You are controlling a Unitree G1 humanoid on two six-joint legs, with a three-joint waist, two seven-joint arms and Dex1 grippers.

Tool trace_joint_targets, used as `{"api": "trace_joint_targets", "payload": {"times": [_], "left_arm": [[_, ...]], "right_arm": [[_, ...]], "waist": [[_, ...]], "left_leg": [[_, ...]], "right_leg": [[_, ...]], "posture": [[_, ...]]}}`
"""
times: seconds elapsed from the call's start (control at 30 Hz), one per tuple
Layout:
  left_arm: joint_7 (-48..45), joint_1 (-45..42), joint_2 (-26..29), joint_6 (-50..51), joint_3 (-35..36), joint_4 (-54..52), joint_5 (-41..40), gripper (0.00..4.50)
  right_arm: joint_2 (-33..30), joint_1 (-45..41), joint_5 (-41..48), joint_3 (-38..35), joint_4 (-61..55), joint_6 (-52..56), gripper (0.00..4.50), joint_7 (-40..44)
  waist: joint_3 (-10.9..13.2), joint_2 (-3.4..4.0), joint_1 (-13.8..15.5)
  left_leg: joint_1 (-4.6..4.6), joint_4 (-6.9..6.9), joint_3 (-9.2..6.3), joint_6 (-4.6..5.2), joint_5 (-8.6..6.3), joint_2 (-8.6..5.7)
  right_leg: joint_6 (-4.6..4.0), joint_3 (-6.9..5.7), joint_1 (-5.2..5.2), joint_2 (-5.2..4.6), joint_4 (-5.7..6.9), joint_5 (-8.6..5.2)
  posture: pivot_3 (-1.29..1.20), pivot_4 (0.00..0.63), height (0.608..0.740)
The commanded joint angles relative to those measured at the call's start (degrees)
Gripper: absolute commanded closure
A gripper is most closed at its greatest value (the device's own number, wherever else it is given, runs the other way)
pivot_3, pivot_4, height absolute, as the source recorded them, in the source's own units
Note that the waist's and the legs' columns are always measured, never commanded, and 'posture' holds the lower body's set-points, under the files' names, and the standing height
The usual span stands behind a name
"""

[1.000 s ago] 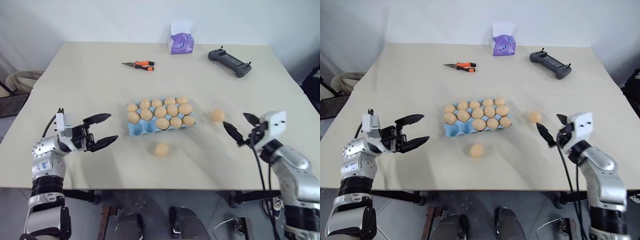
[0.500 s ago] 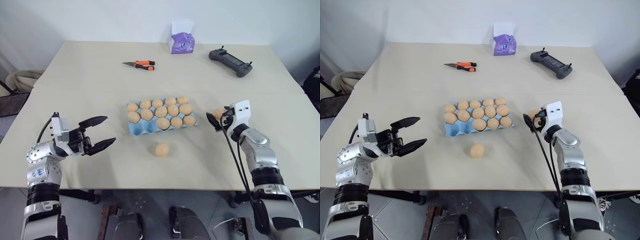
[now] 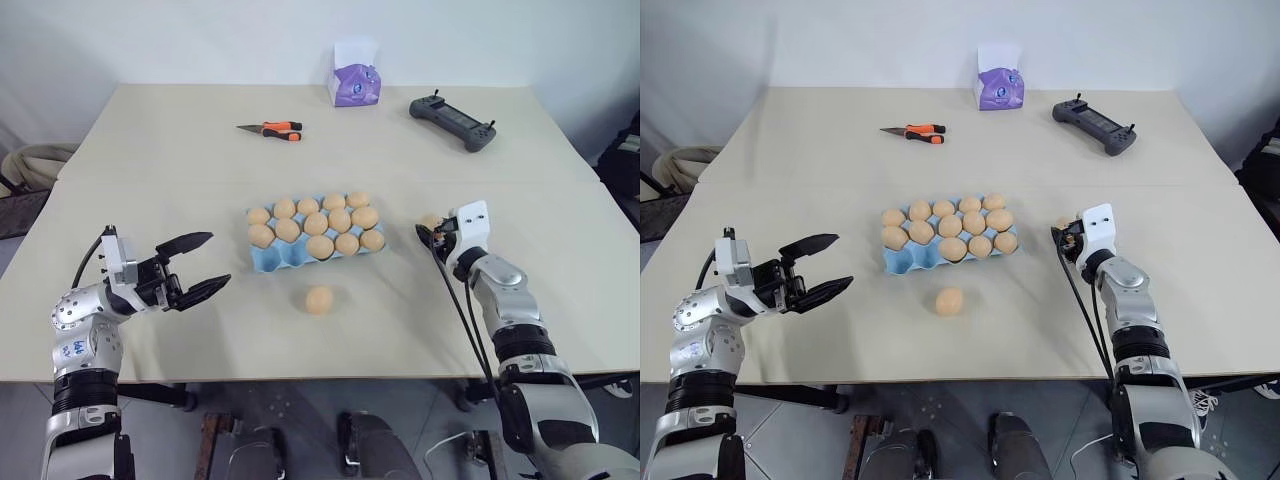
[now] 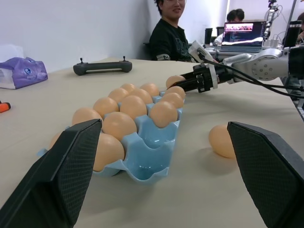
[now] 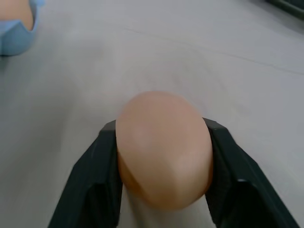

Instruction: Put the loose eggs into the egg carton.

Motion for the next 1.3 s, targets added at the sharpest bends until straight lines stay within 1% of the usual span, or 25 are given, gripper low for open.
{"api": "trace_joint_targets", "payload": {"times": [0.03,0.17,0.23,0.3,0.4,0.53,0.63,0.93,1.07,1.2,1.3], "left_arm": [[0.0,0.1,0.8,-0.1,1.0,-2.1,-1.5,0.0],[-0.1,-0.2,0.9,0.0,0.7,-1.7,-1.4,0.0],[0.0,-0.4,0.9,0.0,0.7,-1.6,-1.3,0.0],[0.0,-0.5,0.9,0.0,0.6,-1.4,-1.2,0.0],[0.5,-0.4,0.8,-0.3,0.7,-1.1,-1.0,0.0],[0.8,0.4,0.7,-0.5,1.0,-1.7,-1.1,0.0],[1.3,1.5,0.7,-0.5,1.4,-2.7,-1.4,0.0],[3.4,5.5,0.6,-0.1,2.4,-6.9,-2.2,0.0],[4.1,6.3,0.4,0.1,2.3,-8.1,-2.4,0.0],[4.7,7.2,0.3,0.2,2.3,-9.2,-2.7,0.0],[5.0,7.9,0.4,0.2,2.2,-9.9,-3.0,0.0]], "right_arm": [[-0.7,1.2,2.6,-0.2,-12.5,4.2,2.73,1.9],[1.3,2.3,6.3,3.8,-31.1,17.7,2.73,2.6],[2.5,2.4,7.6,6.1,-37.7,23.0,2.73,2.5],[3.6,2.1,8.3,8.5,-42.3,27.3,2.73,2.4],[6.9,0.6,8.9,12.8,-46.0,31.2,2.73,2.2],[10.9,-1.0,6.6,18.9,-45.6,33.6,2.73,1.4],[12.4,-1.4,4.8,22.1,-44.0,33.4,2.73,1.6],[15.6,-3.6,1.0,25.9,-36.7,29.4,2.73,2.7],[16.9,-4.4,-0.2,26.2,-33.9,27.6,2.73,3.0],[17.6,-4.6,-0.9,26.6,-32.6,26.8,1.38,3.5],[17.6,-4.4,-1.2,26.5,-32.8,26.8,0.27,3.5]], "waist": [[0.0,0.01,0.0],[0.0,0.02,-0.2],[0.0,0.02,-0.2],[0.0,0.02,-0.1],[0.0,0.02,0.1],[0.0,0.01,0.0],[0.0,0.0,0.1],[0.0,-0.02,0.0],[0.0,-0.03,-0.1],[0.0,-0.03,-0.2],[0.0,-0.03,-0.1]], "left_leg": [[0.0,0.0,0.0,0.0,0.0,0.01],[0.0,-0.02,-0.01,0.03,-0.03,0.03],[0.01,-0.03,-0.04,0.03,-0.03,0.06],[0.03,-0.03,-0.09,0.01,-0.04,0.07],[0.03,-0.02,-0.11,0.02,-0.04,0.05],[-0.01,0.0,-0.1,0.05,-0.03,0.02],[-0.02,-0.04,-0.11,0.05,-0.04,0.02],[-0.11,-0.07,-0.12,0.08,-0.08,0.02],[-0.11,-0.06,-0.12,0.07,-0.08,0.02],[-0.11,-0.06,-0.11,0.07,-0.08,0.02],[-0.11,-0.1,-0.12,0.06,-0.09,0.03]], "right_leg": [[0.0,0.01,0.0,0.0,0.0,0.0],[0.0,0.01,-0.04,0.01,0.04,0.0],[-0.02,0.01,-0.07,0.01,0.1,-0.01],[-0.08,-0.03,-0.08,0.01,0.17,-0.04],[-0.1,-0.05,-0.08,-0.02,0.2,-0.06],[-0.1,-0.05,-0.11,-0.07,0.19,-0.05],[-0.11,-0.1,-0.12,-0.06,0.16,-0.06],[-0.1,-0.17,-0.14,-0.09,0.01,-0.05],[-0.1,-0.17,-0.14,-0.09,0.03,-0.05],[-0.1,-0.17,-0.14,-0.09,0.02,-0.05],[-0.1,-0.18,-0.14,-0.09,0.01,-0.05]], "posture": [[0.0,0.15,0.74],[0.0,0.15,0.74],[0.0,0.15,0.74],[0.0,0.15,0.74],[0.0,0.15,0.74],[0.0,0.15,0.74],[0.0,0.15,0.74],[0.0,0.15,0.74],[0.0,0.15,0.74],[0.0,0.15,0.74],[0.0,0.15,0.74]]}}
